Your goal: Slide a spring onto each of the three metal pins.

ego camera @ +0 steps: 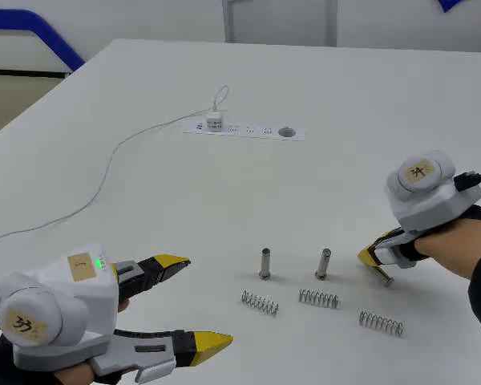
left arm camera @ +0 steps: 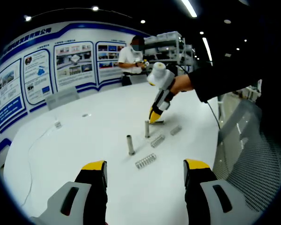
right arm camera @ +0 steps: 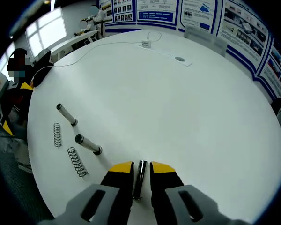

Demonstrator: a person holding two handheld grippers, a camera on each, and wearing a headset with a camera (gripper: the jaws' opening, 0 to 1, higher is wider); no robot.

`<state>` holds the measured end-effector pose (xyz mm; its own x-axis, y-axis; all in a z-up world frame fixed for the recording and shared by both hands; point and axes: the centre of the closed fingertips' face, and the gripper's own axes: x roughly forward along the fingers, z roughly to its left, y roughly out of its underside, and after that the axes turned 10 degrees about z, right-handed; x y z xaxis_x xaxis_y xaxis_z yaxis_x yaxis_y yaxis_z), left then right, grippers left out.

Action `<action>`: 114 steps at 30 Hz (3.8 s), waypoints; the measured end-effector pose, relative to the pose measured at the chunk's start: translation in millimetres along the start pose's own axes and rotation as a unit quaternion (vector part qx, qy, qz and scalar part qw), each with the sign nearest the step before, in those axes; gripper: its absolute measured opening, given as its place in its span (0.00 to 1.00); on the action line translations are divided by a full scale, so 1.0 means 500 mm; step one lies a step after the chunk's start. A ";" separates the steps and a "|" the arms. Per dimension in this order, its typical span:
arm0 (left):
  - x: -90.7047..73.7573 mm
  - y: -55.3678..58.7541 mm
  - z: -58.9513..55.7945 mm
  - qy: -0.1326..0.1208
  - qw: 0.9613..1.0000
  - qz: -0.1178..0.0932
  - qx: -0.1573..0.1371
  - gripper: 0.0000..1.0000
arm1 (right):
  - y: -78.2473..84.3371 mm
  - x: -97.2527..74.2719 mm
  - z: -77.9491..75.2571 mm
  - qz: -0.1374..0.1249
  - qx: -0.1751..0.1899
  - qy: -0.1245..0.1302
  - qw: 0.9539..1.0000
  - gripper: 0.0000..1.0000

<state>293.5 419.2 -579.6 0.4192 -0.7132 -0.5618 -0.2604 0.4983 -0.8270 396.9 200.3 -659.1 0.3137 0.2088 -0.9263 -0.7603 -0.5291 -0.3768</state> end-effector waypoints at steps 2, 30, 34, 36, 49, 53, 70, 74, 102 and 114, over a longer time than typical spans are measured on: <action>0.000 -0.001 -0.001 0.001 1.000 0.000 0.000 0.68 | 0.002 0.008 -0.009 0.008 0.010 0.001 1.000 0.13; 0.005 0.001 -0.002 0.003 1.000 -0.001 -0.001 0.67 | 0.016 0.025 0.003 0.064 0.028 0.010 0.997 0.10; 0.007 0.002 -0.005 0.005 1.000 0.001 0.002 0.67 | 0.015 0.028 0.003 0.080 0.016 0.022 0.996 0.09; 0.008 0.003 -0.007 0.006 1.000 0.002 0.004 0.67 | 0.017 0.026 0.004 0.079 0.015 0.027 0.996 0.09; 0.009 0.001 -0.011 0.011 1.000 0.003 0.008 0.66 | 0.025 -0.016 0.008 0.013 0.041 0.019 0.999 0.09; 0.011 0.001 -0.012 0.013 1.000 0.004 0.011 0.65 | 0.026 -0.036 0.014 0.001 0.037 0.023 0.999 0.09; 0.011 0.000 -0.019 0.014 1.000 0.009 0.021 0.65 | 0.038 -0.086 0.028 -0.041 0.042 0.028 0.998 0.09; 0.012 0.001 -0.021 0.015 1.000 0.010 0.023 0.65 | 0.043 -0.090 0.032 -0.043 0.046 0.028 0.998 0.09; 0.012 0.001 -0.020 0.015 0.999 0.011 0.026 0.65 | 0.061 -0.110 0.043 -0.065 0.015 0.024 0.997 0.16; 0.013 0.002 -0.022 0.016 0.999 0.012 0.025 0.65 | 0.084 -0.146 0.092 -0.066 -0.038 -0.005 0.997 0.17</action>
<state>286.3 409.6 -584.5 0.3846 -0.7163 -0.5822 -0.2253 0.5388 -0.8117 315.9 200.9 -607.8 0.4018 0.2890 -0.8689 -0.6674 -0.5573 -0.4940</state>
